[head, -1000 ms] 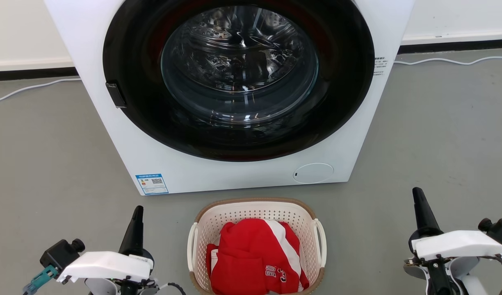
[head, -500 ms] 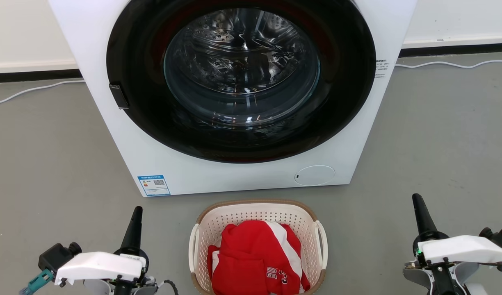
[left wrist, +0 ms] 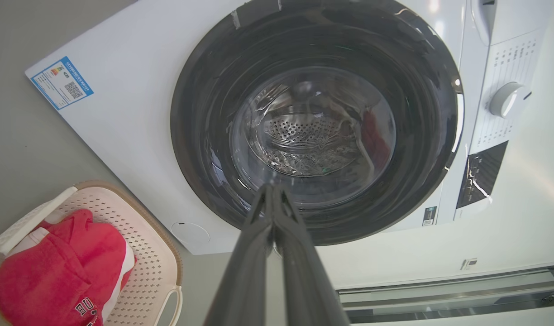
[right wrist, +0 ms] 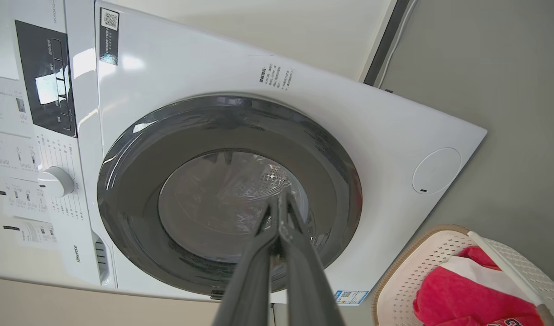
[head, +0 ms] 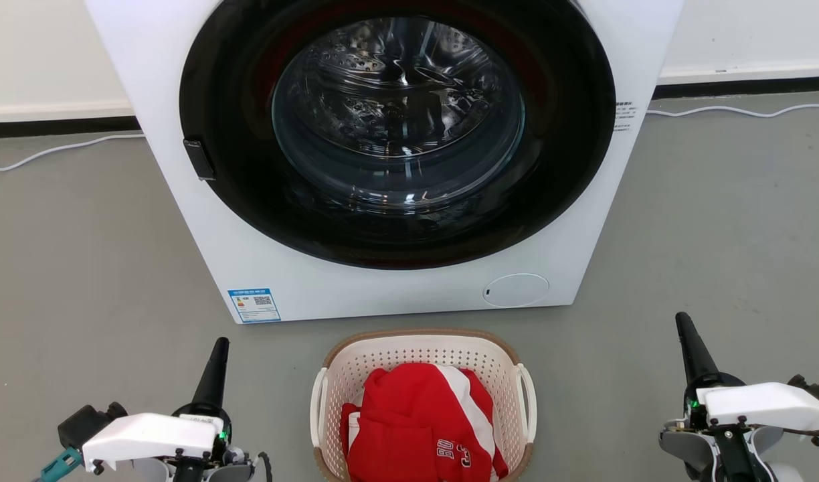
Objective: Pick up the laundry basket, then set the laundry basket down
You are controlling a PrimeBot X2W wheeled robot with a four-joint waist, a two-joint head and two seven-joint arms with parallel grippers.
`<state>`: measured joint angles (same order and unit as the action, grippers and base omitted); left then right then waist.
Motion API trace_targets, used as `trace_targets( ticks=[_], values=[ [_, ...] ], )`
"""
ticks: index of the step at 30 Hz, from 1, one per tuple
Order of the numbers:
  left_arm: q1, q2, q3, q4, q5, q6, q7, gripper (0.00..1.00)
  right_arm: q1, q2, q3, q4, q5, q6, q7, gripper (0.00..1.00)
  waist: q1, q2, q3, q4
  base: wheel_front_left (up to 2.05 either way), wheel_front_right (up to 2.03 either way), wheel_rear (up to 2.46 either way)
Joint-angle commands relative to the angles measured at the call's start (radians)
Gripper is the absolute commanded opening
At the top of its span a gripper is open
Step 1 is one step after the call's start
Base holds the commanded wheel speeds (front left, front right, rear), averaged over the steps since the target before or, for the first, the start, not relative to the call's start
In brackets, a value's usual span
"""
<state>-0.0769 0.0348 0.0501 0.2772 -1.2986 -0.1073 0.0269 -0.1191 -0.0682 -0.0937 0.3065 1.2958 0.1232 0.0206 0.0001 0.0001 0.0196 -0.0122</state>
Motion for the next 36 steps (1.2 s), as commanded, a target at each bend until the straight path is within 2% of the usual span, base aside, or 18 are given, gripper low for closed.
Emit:
trace_targets(
  ticks=[1, 25, 36],
  values=[
    [-0.031, 0.012, 0.03, -0.03, -0.041, -0.014, 0.01, 0.0, -0.004, -0.001, 0.011, -0.033, 0.042, 0.006, 0.017, 0.0, -0.0001, -0.0001, -0.002, 0.001, 0.0, 0.0, 0.0],
    [-0.031, 0.015, 0.061, -0.032, -0.289, -0.023, 0.081, 0.0, 0.01, 0.017, -0.018, -0.06, 0.292, 0.007, 0.087, 0.0, -0.0001, -0.0001, -0.015, 0.011, 0.0, 0.0, 0.0],
    [-0.031, 0.015, 0.064, -0.032, -0.31, -0.023, 0.087, 0.0, 0.011, 0.018, -0.021, -0.062, 0.313, 0.008, 0.093, 0.0, -0.0001, -0.0001, -0.017, 0.012, 0.0, 0.0, 0.0]
  ],
)
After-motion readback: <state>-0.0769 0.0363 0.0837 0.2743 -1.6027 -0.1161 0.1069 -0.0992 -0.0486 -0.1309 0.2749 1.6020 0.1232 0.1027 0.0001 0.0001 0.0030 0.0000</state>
